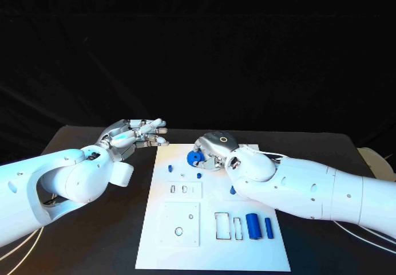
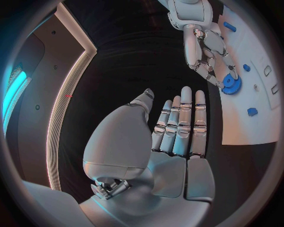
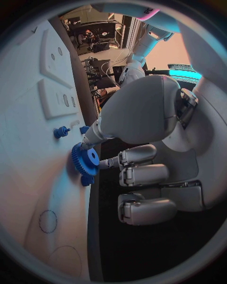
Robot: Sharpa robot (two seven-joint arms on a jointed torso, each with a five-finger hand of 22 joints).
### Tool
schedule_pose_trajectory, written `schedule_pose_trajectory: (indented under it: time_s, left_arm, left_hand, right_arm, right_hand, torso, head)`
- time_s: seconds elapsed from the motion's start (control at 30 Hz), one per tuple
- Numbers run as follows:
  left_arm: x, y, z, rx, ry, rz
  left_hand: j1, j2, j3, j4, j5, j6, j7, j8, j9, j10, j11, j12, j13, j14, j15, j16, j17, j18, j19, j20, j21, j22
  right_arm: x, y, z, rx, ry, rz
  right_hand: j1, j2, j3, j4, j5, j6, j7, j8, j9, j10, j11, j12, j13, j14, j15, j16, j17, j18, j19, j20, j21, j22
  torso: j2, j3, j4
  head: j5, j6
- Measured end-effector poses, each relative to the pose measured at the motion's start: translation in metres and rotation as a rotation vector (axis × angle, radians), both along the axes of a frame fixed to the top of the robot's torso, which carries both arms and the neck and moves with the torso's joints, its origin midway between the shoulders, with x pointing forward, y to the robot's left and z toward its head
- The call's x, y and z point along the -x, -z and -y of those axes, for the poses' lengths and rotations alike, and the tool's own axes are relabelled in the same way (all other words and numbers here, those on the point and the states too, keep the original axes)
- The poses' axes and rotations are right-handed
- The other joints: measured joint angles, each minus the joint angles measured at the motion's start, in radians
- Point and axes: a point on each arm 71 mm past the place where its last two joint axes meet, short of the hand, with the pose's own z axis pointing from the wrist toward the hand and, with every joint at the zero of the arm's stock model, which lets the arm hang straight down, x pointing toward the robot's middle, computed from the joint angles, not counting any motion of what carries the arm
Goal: Assemble the parts on the task board
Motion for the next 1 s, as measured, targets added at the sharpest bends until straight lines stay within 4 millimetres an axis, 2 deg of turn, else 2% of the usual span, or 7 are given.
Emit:
schedule_pose_trajectory:
  time_s: [0.37, 0.43, 0.6, 0.67, 1.0]
  left_arm:
    - [0.0002, 0.0, -0.0001, 0.0, 0.0, 0.0]
    - [0.0002, 0.0, -0.0002, 0.0, 0.0, -0.001]
    - [0.0003, 0.0, -0.0003, 0.0, 0.0, -0.001]
    - [0.0003, 0.0, -0.0003, -0.001, 0.0, -0.001]
    - [0.0004, 0.0001, -0.0005, -0.001, 0.0, -0.004]
  left_hand:
    - [0.0, 0.0, 0.0, 0.0, 0.0, 0.0, 0.0, 0.0, 0.0, 0.0, 0.0, 0.0, 0.0, -0.004, -0.004, 0.0, 0.001, 0.0, 0.0, 0.0, 0.0, 0.0]
    - [0.0, 0.0, 0.0, 0.0, 0.0, 0.0, 0.0, 0.0, 0.0, 0.0, 0.0, 0.0, 0.0, -0.004, -0.004, 0.0, 0.001, 0.0, 0.0, 0.0, 0.0, 0.0]
    - [0.0, 0.0, 0.0, 0.0, 0.0, 0.0, 0.0, 0.0, 0.0, 0.0, 0.0, 0.0, 0.0, -0.004, -0.004, 0.0, 0.001, 0.0, 0.0, 0.0, 0.0, 0.0]
    - [0.0, 0.0, 0.0, 0.0, 0.0, 0.0, 0.0, 0.0, 0.0, 0.0, 0.0, 0.0, 0.0, -0.004, -0.004, 0.0, 0.001, 0.0, 0.0, 0.0, 0.0, 0.0]
    - [0.0, 0.0, 0.0, 0.0, 0.0, 0.0, 0.0, 0.0, 0.0, 0.0, 0.0, 0.0, 0.0, -0.004, -0.004, 0.0, 0.001, 0.0, 0.0, 0.0, 0.0, 0.0]
  right_arm:
    - [0.0003, 0.0002, -0.0026, 0.004, -0.004, -0.005]
    - [0.0, 0.0002, -0.0027, 0.004, -0.002, -0.004]
    - [-0.001, 0.0008, -0.003, 0.006, 0.004, -0.006]
    - [-0.0016, 0.0013, -0.0026, 0.008, 0.008, -0.007]
    - [-0.0041, 0.0019, -0.0006, 0.009, 0.031, -0.007]
  right_hand:
    - [0.0, 0.0, 0.0, 0.0, -0.013, 0.001, -0.001, -0.002, 0.001, 0.0, 0.0, 0.0, 0.0, 0.0, 0.0, 0.0, 0.0, 0.0, -0.003, -0.003, 0.0, 0.0]
    - [-0.007, -0.006, 0.003, 0.003, -0.023, -0.003, -0.002, -0.014, 0.001, 0.0, 0.0, 0.0, 0.0, 0.0, 0.0, 0.0, 0.0, 0.0, -0.003, -0.003, 0.0, 0.0]
    - [-0.023, -0.009, -0.004, 0.016, -0.058, -0.051, 0.022, -0.049, -0.011, 0.002, 0.009, -0.005, 0.0, 0.004, 0.004, 0.0, 0.0, 0.0, -0.003, -0.003, 0.0, 0.0]
    - [-0.03, -0.009, -0.004, 0.016, -0.063, -0.06, 0.024, -0.057, -0.015, 0.003, 0.014, -0.009, 0.0, 0.004, 0.004, 0.0, 0.0, 0.0, -0.003, -0.003, 0.0, 0.0]
    - [-0.03, -0.009, -0.007, 0.018, -0.063, -0.061, 0.025, -0.056, -0.015, 0.003, 0.014, -0.009, 0.0, 0.0, 0.008, 0.0, 0.0, 0.0, 0.001, 0.001, 0.0, 0.0]
  torso:
    - [0.0, 0.0, 0.0]
    - [0.0, 0.0, 0.0]
    - [0.001, -0.0001, 0.0]
    - [0.001, 0.0003, 0.0]
    - [0.001, 0.0006, 0.0]
  head:
    - [0.0, 0.002]
    - [0.0, 0.003]
    - [0.0, 0.002]
    - [0.0, 0.002]
    - [-0.001, 0.005]
